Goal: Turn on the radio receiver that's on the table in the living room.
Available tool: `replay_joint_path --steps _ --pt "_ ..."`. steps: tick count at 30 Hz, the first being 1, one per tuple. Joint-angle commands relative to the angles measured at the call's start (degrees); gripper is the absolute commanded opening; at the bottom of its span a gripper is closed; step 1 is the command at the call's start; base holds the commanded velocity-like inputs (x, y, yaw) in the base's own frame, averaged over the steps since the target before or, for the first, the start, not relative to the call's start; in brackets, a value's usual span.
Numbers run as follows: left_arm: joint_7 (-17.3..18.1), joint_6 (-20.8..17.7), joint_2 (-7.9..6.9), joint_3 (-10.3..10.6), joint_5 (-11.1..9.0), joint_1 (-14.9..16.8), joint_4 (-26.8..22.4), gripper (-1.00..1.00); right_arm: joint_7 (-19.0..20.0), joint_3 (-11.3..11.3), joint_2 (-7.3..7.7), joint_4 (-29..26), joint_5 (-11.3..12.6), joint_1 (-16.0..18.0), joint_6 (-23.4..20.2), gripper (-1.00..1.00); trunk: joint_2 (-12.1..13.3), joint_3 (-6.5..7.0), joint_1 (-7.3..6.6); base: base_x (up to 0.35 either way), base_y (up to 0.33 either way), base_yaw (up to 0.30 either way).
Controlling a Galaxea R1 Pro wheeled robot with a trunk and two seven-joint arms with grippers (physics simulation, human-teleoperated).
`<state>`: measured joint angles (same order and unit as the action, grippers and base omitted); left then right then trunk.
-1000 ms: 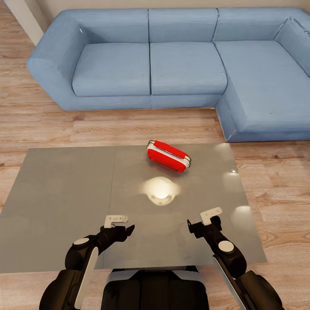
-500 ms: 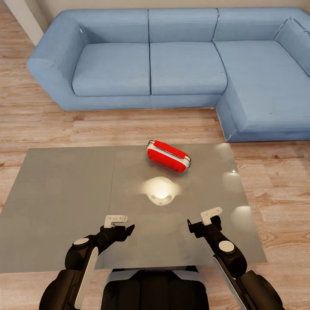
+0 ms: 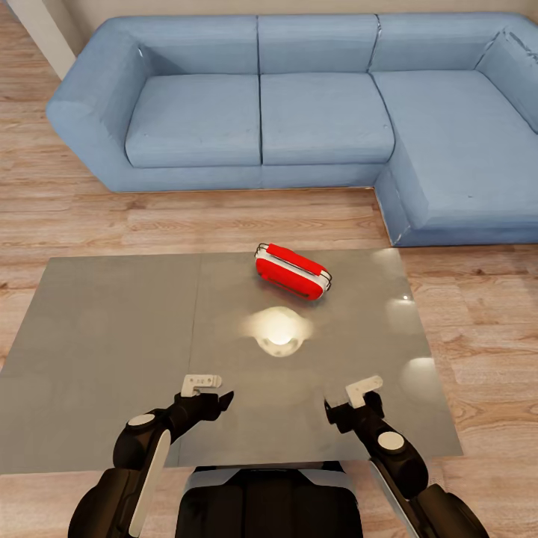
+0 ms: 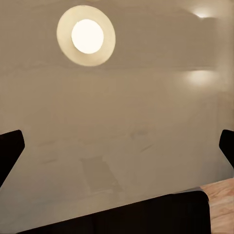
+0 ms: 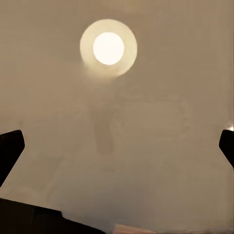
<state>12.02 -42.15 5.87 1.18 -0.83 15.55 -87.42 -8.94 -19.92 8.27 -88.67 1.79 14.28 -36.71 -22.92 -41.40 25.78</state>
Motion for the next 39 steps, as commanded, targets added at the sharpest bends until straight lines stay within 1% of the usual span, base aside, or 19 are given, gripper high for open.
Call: replay_joint_path --steps 1,3,9,12,15,21,27,28,34,36,39 --pt "0.0 0.0 -0.09 0.1 0.0 0.0 0.1 1.00 -0.1 0.0 0.05 0.3 -0.3 -0.3 -0.1 1.00 0.0 0.00 0.00 0.000 0.000 0.000" --pt "0.0 -0.1 -0.18 0.1 0.1 0.0 0.1 1.00 -0.3 -0.1 0.15 0.9 -0.9 -1.0 -0.3 1.00 0.0 0.00 0.00 0.000 0.000 0.000" --pt "0.1 -0.1 -0.43 0.0 0.1 0.0 0.1 1.00 -0.4 -0.1 0.26 0.6 -1.2 -2.9 -0.4 1.00 0.0 -0.05 0.00 0.000 0.000 0.000" --pt "0.1 -0.1 -0.48 0.0 0.1 0.0 0.1 1.00 -0.5 -0.1 0.73 -0.4 -1.3 -3.9 -0.3 1.00 0.0 -0.28 0.00 0.000 0.000 0.000" --pt "0.1 -0.1 -0.45 0.0 0.1 0.0 0.1 1.00 -0.6 -0.1 0.87 -1.3 -1.3 -4.8 -0.3 1.00 0.0 -0.54 0.00 0.000 0.000 0.000" --pt "0.1 -0.1 -0.42 0.0 0.0 0.0 0.1 1.00 -1.6 -0.1 0.96 -1.5 -1.4 -6.8 0.0 1.00 0.0 -1.09 0.00 0.000 0.000 0.000" --pt "0.1 -0.1 -0.42 0.0 0.0 0.0 0.1 1.00 -1.7 -0.2 1.05 -1.6 -1.4 -8.7 0.1 1.00 0.0 -1.64 0.00 0.000 0.000 0.000" --pt "0.1 -0.1 -0.42 0.0 0.0 0.0 0.1 1.00 -1.9 -0.1 1.00 -1.6 -1.4 -9.4 0.2 1.00 0.0 -1.74 0.00 0.000 0.000 0.000" --pt "0.1 -0.1 -0.39 0.0 0.0 0.0 0.1 1.00 -3.6 -0.1 0.89 -1.6 -1.6 -9.4 1.0 1.00 0.0 -2.30 0.00 0.000 0.000 0.000" --pt "0.1 -0.1 -0.39 0.0 0.0 0.0 0.1 1.00 -5.1 -0.1 0.88 -1.6 -2.0 -9.4 2.0 1.00 0.0 -2.48 0.00 0.000 0.000 0.000" --pt "0.1 -0.2 -0.38 0.0 0.0 0.0 0.1 1.00 -5.8 -0.1 0.88 -1.6 -2.5 -9.4 2.9 1.00 0.0 -2.77 0.00 0.000 0.000 0.000"
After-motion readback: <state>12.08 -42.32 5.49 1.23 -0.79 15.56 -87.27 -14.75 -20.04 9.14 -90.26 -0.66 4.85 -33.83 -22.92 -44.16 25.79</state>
